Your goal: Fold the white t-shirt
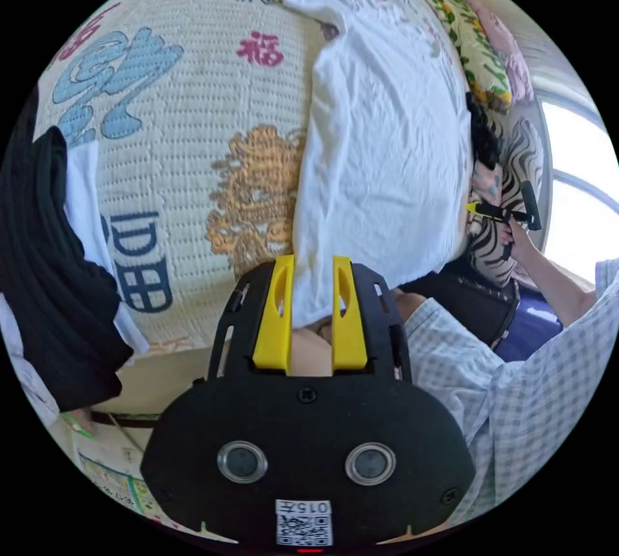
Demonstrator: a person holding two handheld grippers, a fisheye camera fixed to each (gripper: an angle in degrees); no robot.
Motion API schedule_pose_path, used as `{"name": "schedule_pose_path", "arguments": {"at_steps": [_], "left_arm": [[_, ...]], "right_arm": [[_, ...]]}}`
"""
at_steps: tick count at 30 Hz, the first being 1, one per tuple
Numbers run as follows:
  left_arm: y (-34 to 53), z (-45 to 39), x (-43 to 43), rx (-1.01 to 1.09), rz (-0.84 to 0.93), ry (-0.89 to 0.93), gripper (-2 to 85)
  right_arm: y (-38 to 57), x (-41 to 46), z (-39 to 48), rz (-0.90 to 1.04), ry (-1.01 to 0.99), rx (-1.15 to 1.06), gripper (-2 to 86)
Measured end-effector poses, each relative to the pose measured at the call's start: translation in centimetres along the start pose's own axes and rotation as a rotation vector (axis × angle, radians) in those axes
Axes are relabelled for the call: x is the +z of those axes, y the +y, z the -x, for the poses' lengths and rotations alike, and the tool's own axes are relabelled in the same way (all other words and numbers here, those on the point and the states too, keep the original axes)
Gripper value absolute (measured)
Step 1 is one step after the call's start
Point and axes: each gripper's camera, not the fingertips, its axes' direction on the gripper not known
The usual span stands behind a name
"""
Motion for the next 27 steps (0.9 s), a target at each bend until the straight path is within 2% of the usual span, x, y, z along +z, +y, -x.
{"name": "schedule_pose_path", "arguments": {"at_steps": [5,8,10,12,15,22,27], "left_arm": [[0.0,-2.3,1.6,-0.01,0.021,-0.06,8.7],[-0.1,-3.4,2.7,0.015,0.061,-0.126,5.5],[-0.1,-3.7,3.9,0.009,0.098,-0.113,1.4],[0.1,-3.8,4.2,-0.005,0.091,-0.123,0.5],[0.5,-3.7,4.2,-0.027,0.075,-0.151,-0.1],[0.9,-3.5,6.3,0.003,0.031,-0.185,0.9],[1.6,-3.9,7.8,0.038,0.034,-0.193,4.3]], "right_arm": [[3.4,3.6,-5.2,0.101,-0.049,0.031,9.5],[4.3,3.7,-6.8,0.054,-0.053,0.032,9.0],[4.8,3.4,-7.7,0.047,-0.049,0.011,7.8],[5.7,3.1,-9.0,0.068,-0.091,-0.05,0.7],[7.0,2.9,-11.3,0.067,-0.109,-0.047,-0.6],[9.2,3.0,-15.0,0.028,-0.115,-0.052,-0.3],[12.2,4.0,-17.0,0.013,-0.139,-0.063,5.4]]}}
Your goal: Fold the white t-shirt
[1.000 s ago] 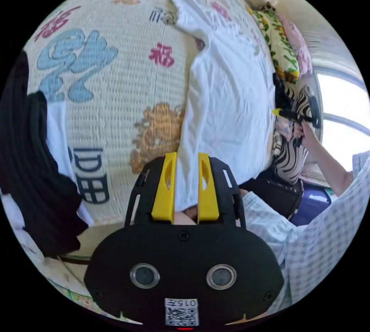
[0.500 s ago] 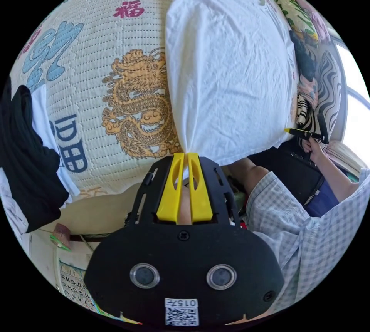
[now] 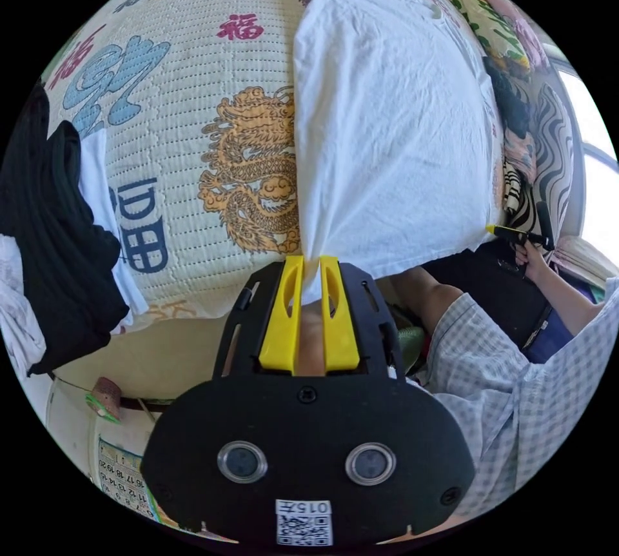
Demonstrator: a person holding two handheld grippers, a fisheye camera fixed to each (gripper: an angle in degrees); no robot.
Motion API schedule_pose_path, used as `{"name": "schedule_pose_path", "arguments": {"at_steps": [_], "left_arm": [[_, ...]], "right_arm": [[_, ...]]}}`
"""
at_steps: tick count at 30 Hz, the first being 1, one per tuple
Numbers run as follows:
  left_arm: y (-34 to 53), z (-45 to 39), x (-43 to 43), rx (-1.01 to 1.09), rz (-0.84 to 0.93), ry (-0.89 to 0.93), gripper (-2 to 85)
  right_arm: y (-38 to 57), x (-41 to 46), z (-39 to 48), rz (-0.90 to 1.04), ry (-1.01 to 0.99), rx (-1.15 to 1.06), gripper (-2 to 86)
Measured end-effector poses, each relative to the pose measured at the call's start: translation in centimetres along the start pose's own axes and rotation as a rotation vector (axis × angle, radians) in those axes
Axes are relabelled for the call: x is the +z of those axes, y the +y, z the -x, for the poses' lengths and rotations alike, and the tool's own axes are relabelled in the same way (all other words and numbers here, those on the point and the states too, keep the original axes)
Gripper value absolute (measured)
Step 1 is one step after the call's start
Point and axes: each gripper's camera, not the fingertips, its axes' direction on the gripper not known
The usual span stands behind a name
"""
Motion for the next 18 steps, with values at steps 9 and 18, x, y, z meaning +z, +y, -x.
{"name": "schedule_pose_path", "arguments": {"at_steps": [9,18], "left_arm": [[-0.3,-1.3,3.7,-0.014,0.009,-0.067,1.1],[0.6,0.5,6.7,-0.079,-0.027,-0.022,5.0]], "right_arm": [[2.0,2.5,-1.9,0.058,0.1,0.016,-0.1],[5.2,4.3,-5.2,0.071,0.064,0.12,-0.8]]}}
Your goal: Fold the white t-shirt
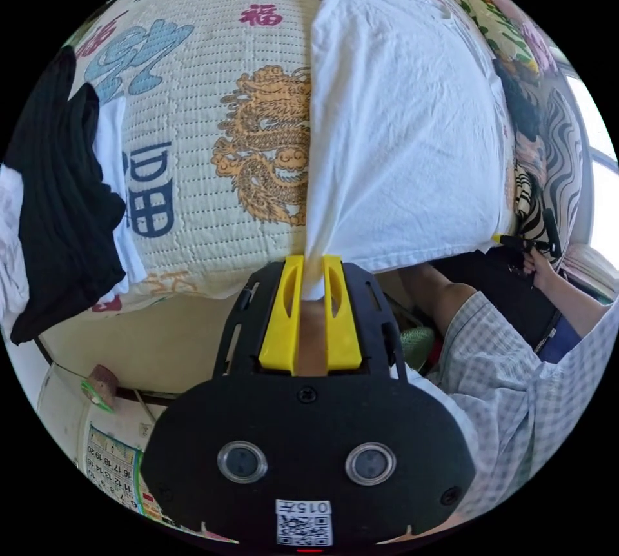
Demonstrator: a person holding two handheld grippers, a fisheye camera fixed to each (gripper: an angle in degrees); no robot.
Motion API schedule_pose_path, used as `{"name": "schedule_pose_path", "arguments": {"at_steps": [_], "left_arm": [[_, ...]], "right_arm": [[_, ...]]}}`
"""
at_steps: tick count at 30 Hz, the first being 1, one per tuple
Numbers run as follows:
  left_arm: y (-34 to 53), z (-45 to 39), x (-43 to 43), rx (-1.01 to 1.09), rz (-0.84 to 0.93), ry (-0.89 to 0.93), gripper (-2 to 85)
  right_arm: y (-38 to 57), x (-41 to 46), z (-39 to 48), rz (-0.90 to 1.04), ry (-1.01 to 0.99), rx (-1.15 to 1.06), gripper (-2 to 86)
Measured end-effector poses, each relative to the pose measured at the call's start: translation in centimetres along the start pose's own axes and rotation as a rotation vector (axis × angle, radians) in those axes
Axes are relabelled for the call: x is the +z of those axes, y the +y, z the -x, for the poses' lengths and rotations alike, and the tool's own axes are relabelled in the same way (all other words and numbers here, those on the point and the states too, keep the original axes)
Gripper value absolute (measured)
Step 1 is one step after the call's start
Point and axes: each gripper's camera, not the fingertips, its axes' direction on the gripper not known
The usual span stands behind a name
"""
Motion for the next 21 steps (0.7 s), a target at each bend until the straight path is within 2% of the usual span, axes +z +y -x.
{"name": "schedule_pose_path", "arguments": {"at_steps": [4,9,11,16,21], "left_arm": [[0.5,1.2,1.4,-0.03,0.016,-0.016,6.7],[1.0,1.9,2.6,-0.053,0.037,-0.081,6.4],[1.1,1.8,2.3,-0.068,0.008,-0.099,5.6],[-1.7,-2.2,0.7,-0.016,-0.197,-0.167,0.8],[-7.2,-7.8,3.9,0.069,-0.274,-0.186,-0.6]], "right_arm": [[1.9,1.1,-1.3,0.055,0.048,0.04,-1.0],[3.7,0.3,-0.3,-0.018,0.063,0.035,-1.0],[3.8,-0.3,1.3,-0.069,0.095,-0.004,-1.0],[3.0,-1.0,6.3,-0.21,0.217,-0.092,-1.0],[2.1,0.8,12.0,-0.317,0.278,-0.109,-1.0]]}}
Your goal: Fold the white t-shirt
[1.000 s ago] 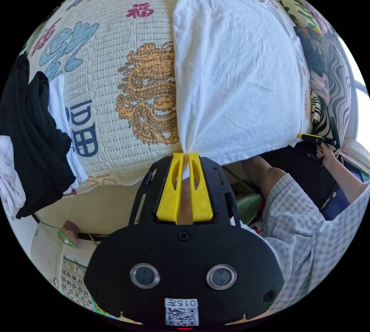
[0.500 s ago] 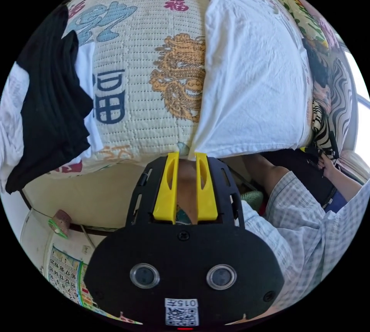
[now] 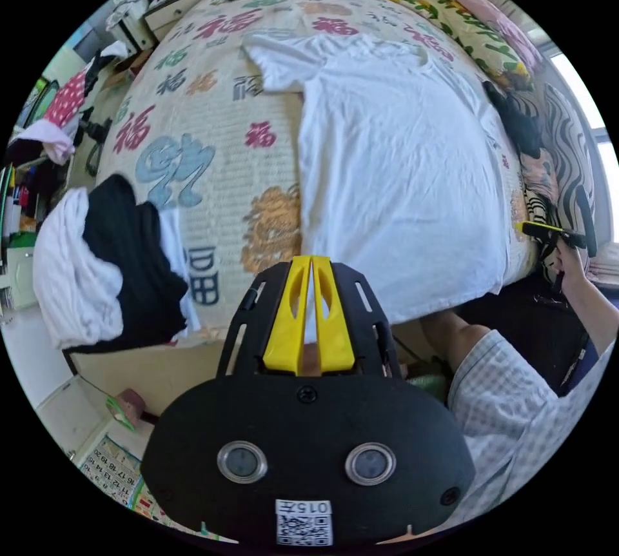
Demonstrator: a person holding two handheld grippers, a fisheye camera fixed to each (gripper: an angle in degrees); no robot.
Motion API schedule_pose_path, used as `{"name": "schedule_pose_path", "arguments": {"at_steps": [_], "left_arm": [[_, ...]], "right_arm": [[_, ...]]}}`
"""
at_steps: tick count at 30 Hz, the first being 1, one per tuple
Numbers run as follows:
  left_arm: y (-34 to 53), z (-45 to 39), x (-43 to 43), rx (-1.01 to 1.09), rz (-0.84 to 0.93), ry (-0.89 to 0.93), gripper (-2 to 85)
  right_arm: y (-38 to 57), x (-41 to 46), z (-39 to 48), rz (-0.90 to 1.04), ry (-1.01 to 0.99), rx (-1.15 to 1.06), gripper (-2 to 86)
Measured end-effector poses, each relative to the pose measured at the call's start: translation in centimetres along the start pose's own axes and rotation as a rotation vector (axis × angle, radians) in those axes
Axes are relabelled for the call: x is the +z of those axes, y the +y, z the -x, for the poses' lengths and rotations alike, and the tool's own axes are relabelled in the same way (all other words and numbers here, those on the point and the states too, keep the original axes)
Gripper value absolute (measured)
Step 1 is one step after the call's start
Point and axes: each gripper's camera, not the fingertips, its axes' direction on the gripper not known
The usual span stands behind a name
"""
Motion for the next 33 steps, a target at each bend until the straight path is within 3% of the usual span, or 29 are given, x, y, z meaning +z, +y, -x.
{"name": "schedule_pose_path", "arguments": {"at_steps": [10,14,20,24,33], "left_arm": [[-4.6,-9.2,12.6,0.097,0.043,-0.017,-0.8],[-4.6,-9.9,15.2,0.108,0.016,-0.054,-0.8],[-5.1,-10.5,19.1,0.113,-0.002,-0.09,-0.8],[-6.6,-11.0,22.1,0.159,0.059,-0.126,-0.8],[-8.1,-8.8,27.4,0.078,0.072,-0.028,-0.5]], "right_arm": [[1.0,5.4,8.3,0.066,-0.038,-0.022,-0.9],[1.7,6.4,10.1,0.066,0.005,-0.035,-0.6],[3.6,6.0,9.9,0.022,-0.114,0.087,-0.5],[5.0,5.3,12.1,-0.009,-0.035,0.003,-0.5],[6.8,2.8,15.2,0.0,0.063,0.065,-0.9]]}}
